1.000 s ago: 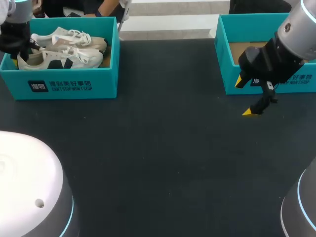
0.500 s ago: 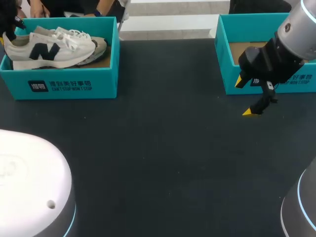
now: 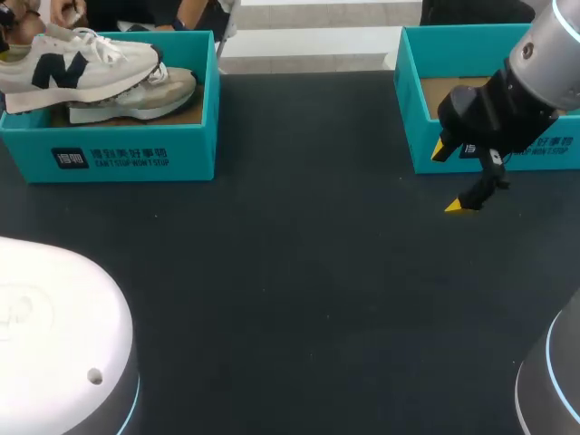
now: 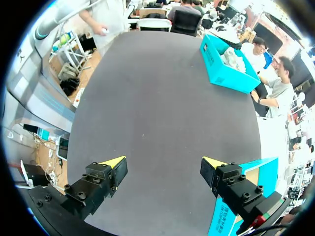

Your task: Take the shoe out of the shoebox, open the shoe tongue, remove and reinsert the insole, then place the shoe into the shoebox

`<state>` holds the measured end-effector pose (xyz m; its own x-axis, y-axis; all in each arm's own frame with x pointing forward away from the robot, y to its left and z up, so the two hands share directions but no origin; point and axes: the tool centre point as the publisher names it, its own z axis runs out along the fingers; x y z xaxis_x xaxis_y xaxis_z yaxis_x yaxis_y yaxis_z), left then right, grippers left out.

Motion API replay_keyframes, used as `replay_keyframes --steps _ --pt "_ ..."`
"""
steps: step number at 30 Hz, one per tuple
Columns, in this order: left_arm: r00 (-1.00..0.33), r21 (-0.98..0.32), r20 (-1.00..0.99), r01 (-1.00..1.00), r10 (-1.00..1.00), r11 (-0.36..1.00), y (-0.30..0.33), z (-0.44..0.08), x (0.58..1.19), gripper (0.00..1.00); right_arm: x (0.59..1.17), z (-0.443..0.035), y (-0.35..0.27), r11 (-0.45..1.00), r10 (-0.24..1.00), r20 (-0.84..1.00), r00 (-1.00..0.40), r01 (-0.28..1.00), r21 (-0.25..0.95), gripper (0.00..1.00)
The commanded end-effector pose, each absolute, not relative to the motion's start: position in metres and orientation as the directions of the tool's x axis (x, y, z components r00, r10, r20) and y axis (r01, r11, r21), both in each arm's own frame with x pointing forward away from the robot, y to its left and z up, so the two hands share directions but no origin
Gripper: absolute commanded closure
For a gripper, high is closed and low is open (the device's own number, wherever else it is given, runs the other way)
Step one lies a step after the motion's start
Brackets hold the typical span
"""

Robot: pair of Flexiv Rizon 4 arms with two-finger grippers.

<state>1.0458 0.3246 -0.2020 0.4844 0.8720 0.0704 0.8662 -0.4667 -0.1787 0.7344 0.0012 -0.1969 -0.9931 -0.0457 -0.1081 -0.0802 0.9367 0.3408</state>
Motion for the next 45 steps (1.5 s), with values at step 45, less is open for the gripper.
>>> replay_keyframes --steps 45 --pt "0.307 -0.185 0.328 0.948 0.893 -0.257 0.245 -0.160 0.892 1.00 0.735 -0.198 0.002 0.937 -0.046 -0.107 -0.993 -0.080 0.340 0.00"
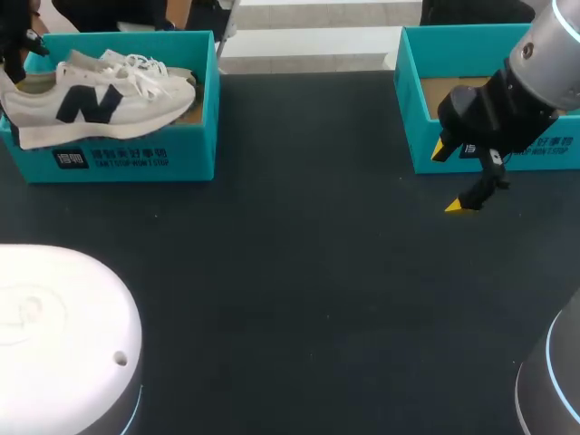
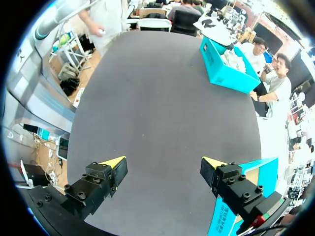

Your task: Take the shoe out of the shoebox, open the shoe tongue, remove and reinsert the insole, then place the shoe into the shoebox

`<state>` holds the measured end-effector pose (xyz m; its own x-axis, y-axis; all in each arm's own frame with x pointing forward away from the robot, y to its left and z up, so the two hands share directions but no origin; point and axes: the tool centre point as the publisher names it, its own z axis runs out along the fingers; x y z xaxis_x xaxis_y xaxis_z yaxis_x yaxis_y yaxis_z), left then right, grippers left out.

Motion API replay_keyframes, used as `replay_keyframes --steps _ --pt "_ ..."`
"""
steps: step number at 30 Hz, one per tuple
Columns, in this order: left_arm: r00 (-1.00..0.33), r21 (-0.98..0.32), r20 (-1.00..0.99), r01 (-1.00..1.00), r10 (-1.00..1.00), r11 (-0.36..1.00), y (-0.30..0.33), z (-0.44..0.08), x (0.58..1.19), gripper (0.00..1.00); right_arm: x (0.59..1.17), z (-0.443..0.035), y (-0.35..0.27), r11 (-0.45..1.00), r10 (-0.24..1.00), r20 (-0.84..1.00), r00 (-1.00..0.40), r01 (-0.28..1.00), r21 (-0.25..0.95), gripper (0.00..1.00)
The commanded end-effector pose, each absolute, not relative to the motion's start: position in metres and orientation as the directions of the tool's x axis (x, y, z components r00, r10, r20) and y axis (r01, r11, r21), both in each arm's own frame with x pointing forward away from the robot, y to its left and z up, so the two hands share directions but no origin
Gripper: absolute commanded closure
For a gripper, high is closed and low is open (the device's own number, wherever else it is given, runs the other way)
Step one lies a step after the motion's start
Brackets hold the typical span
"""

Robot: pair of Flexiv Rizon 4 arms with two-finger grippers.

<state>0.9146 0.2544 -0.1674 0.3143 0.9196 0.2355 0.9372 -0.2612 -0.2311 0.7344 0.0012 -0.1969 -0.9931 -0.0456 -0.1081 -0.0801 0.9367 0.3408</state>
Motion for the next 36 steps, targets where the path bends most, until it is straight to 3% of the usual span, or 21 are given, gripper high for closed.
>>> replay_keyframes --steps 1,19,36 --pt "0.305 -0.182 0.321 0.949 0.897 -0.257 0.242 -0.159 0.887 1.00 0.735 -0.198 0.002 0.937 -0.046 -0.107 -0.993 -0.080 0.340 0.00" --pt "0.314 -0.201 0.311 0.944 0.897 -0.261 0.150 -0.164 0.784 1.00 0.735 -0.198 0.002 0.937 -0.046 -0.107 -0.993 -0.080 0.340 0.00" --pt "0.309 -0.207 0.298 0.944 0.903 -0.255 0.103 -0.192 0.713 1.00 0.735 -0.198 0.002 0.937 -0.046 -0.107 -0.993 -0.080 0.340 0.00"
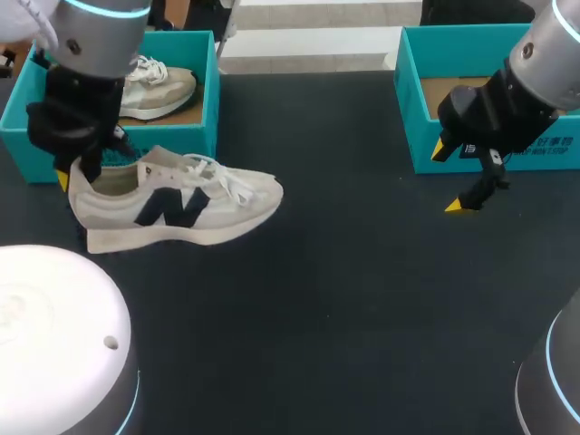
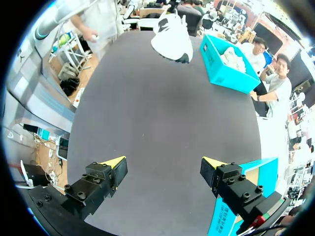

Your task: Take the shoe out of the shoebox, open the shoe tongue, remove and reinsert the insole, then place the shoe into the shoebox

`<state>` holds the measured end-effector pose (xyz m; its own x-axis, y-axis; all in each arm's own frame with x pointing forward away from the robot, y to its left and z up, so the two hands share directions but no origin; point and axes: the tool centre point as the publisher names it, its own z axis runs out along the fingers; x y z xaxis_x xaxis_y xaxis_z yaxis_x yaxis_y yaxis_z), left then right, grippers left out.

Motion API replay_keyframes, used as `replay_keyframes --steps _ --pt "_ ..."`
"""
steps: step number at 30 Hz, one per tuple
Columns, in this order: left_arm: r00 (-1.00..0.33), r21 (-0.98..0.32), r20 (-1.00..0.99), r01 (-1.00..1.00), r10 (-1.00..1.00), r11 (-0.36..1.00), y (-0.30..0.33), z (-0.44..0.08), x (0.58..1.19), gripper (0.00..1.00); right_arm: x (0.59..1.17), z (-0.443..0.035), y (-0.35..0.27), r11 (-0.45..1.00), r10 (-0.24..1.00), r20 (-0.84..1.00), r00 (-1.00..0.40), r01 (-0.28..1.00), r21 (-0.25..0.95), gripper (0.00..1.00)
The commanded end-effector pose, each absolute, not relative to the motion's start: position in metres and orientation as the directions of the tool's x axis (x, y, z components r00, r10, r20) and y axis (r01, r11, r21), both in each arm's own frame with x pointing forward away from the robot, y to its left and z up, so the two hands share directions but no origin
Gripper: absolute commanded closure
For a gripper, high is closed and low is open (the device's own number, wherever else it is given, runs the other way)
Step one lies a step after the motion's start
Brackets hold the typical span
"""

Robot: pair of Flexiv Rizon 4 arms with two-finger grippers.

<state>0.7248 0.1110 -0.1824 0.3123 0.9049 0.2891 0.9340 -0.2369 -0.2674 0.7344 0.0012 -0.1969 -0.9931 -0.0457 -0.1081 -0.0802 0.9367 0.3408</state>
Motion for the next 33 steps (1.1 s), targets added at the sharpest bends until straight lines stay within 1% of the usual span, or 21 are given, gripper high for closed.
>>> replay_keyframes --steps 1,11,18,23,33 --pt "0.315 -0.206 0.293 0.943 0.903 -0.262 0.100 -0.194 0.711 1.00 0.735 -0.198 0.002 0.937 -0.046 -0.107 -0.993 -0.080 0.340 0.00" --pt "0.301 -0.172 0.286 0.950 0.910 -0.260 0.040 -0.222 0.695 1.00 0.735 -0.198 0.002 0.937 -0.046 -0.107 -0.993 -0.080 0.340 0.00" --pt "0.313 -0.220 0.226 0.939 0.923 -0.265 0.010 -0.243 0.698 1.00 0.735 -0.198 0.002 0.937 -0.046 -0.107 -0.993 -0.080 0.340 0.00" --pt "0.322 -0.216 0.223 0.937 0.920 -0.275 -0.009 -0.261 0.706 1.00 0.735 -0.198 0.002 0.937 -0.046 -0.107 -0.993 -0.080 0.340 0.00" --pt "0.379 -0.150 0.271 0.925 0.885 -0.350 -0.035 -0.297 0.725 1.00 0.735 -0.198 0.002 0.937 -0.046 -0.107 -0.993 -0.080 0.340 0.00"
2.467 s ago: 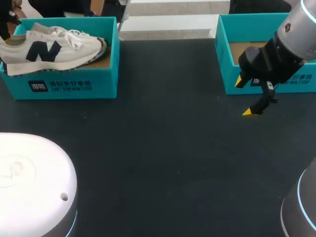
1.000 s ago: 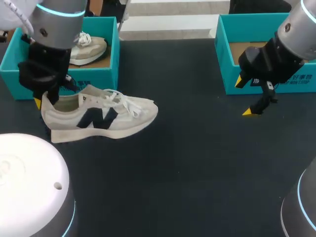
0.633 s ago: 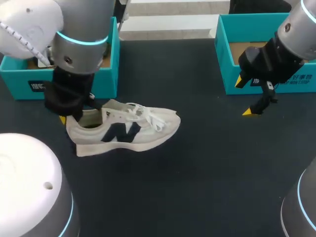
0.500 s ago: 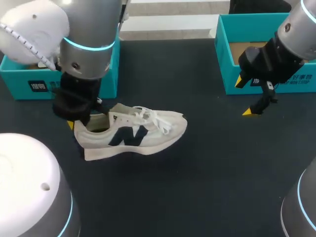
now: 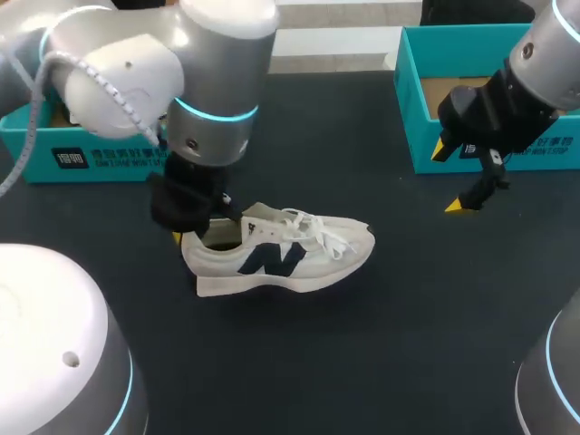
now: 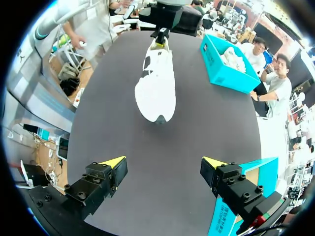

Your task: Take the shoe out of the shoebox, open the shoe tongue, remove and reinsert the insole, then place the shoe into the shoebox

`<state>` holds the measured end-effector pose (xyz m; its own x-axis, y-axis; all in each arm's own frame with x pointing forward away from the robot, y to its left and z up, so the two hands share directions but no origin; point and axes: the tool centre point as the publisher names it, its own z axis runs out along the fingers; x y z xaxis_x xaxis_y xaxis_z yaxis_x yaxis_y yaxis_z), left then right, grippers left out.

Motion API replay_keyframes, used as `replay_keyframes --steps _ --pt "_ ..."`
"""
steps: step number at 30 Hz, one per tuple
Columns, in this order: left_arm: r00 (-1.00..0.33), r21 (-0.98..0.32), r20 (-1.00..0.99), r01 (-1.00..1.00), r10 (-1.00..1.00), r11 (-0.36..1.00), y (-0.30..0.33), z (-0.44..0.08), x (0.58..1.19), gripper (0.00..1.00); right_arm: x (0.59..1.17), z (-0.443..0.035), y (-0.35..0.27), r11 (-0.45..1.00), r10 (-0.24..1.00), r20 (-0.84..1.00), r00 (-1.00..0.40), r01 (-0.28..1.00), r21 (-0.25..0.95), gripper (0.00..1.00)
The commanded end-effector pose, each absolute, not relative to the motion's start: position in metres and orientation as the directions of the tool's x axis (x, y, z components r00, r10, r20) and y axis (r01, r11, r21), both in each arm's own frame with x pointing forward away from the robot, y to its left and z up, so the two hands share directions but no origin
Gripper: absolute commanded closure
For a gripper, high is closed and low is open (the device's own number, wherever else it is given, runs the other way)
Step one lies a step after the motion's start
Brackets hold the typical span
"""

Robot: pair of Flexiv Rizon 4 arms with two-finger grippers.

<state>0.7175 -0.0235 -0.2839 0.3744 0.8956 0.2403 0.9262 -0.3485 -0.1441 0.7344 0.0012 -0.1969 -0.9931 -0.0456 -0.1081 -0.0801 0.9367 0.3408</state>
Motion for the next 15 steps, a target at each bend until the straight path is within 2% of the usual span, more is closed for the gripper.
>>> replay_keyframes --steps 1,15 --pt "0.379 -0.143 0.281 0.925 0.882 -0.352 -0.036 -0.299 0.727 1.00 0.735 -0.198 0.002 0.937 -0.046 -0.107 -0.993 -0.080 0.340 0.00" --pt "0.404 -0.154 0.338 0.915 0.850 -0.374 -0.046 -0.350 0.739 1.00 0.735 -0.198 0.002 0.937 -0.046 -0.107 -0.993 -0.080 0.340 0.00"
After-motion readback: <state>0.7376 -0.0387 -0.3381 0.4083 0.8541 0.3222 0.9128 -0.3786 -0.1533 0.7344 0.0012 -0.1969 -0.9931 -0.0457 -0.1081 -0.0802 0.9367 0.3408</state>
